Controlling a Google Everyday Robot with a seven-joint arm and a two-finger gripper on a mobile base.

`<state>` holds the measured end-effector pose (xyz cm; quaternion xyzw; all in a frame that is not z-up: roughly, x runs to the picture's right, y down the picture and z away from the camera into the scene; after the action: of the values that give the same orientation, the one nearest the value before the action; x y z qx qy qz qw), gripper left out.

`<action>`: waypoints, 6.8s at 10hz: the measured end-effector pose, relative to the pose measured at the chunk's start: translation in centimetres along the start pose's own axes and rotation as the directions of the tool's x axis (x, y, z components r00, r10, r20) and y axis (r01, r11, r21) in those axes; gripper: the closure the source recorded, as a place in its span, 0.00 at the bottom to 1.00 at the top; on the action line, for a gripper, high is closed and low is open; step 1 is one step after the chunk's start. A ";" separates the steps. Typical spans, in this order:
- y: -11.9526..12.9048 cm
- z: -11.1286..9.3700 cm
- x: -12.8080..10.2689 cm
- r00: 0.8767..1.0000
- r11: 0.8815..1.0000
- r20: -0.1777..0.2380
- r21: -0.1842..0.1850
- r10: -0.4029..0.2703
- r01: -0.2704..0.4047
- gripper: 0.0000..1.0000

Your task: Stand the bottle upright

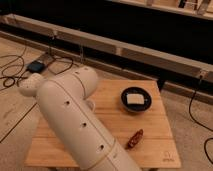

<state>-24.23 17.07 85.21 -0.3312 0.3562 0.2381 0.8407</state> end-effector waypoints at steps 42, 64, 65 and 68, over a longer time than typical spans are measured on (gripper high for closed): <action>1.3 -11.9 1.0 0.399 0.992 0.915 -0.096 0.054 0.086 1.00; 1.0 -9.4 1.7 0.137 0.971 0.987 0.054 -0.088 0.231 0.76; 1.0 -9.4 1.8 0.129 0.971 0.988 0.053 -0.085 0.232 0.71; 0.8 -9.0 2.2 0.114 0.972 0.991 0.046 -0.074 0.230 0.42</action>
<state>-27.32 11.43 78.49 -0.1762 -0.3361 0.3301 0.8643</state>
